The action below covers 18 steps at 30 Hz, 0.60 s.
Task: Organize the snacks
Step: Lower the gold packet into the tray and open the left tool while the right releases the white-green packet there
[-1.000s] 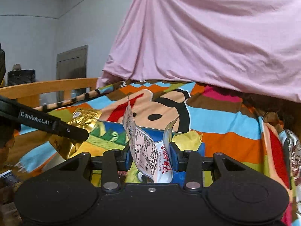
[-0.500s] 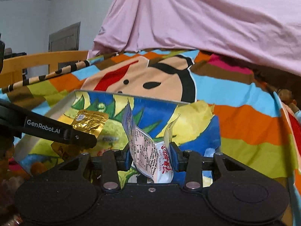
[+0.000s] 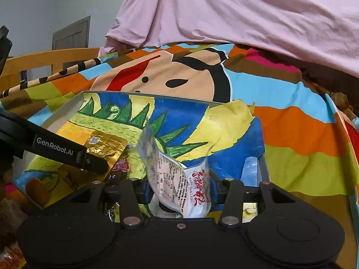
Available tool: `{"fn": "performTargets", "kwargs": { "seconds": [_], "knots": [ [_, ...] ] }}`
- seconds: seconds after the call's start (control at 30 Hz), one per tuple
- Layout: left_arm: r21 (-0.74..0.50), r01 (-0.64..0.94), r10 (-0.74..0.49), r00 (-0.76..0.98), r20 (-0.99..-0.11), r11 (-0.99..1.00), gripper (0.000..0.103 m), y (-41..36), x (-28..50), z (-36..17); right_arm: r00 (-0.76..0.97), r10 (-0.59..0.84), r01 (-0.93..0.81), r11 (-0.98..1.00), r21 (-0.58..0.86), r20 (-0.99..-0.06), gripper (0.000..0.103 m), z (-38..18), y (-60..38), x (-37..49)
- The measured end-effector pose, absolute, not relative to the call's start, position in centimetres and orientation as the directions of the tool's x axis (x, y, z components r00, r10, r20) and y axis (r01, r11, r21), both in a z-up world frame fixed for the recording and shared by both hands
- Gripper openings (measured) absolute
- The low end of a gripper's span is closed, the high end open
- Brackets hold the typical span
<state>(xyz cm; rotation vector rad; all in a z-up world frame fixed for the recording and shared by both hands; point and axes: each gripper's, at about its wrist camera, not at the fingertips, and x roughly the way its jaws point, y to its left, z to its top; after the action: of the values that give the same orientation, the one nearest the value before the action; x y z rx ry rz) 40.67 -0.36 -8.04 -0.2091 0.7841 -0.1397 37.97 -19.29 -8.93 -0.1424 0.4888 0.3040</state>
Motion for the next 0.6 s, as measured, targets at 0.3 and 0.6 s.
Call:
{"fn": "performTargets", "kwargs": {
  "seconds": [0.3, 0.6],
  "knots": [
    [-0.263, 0.020, -0.196, 0.725, -0.660, 0.965, 0.080, 0.5, 39.5, -6.6, 0.833, 0.272, -0.322, 0.946, -0.022, -0.482, 0.078, -7.8, -19.9, 37.1],
    [-0.284, -0.002, -0.173, 0.789, -0.590, 0.959, 0.099, 1.5, 36.9, -3.3, 0.863, 0.304, -0.330, 0.944, 0.005, -0.404, 0.099, -4.2, -20.6, 34.9]
  ]
}}
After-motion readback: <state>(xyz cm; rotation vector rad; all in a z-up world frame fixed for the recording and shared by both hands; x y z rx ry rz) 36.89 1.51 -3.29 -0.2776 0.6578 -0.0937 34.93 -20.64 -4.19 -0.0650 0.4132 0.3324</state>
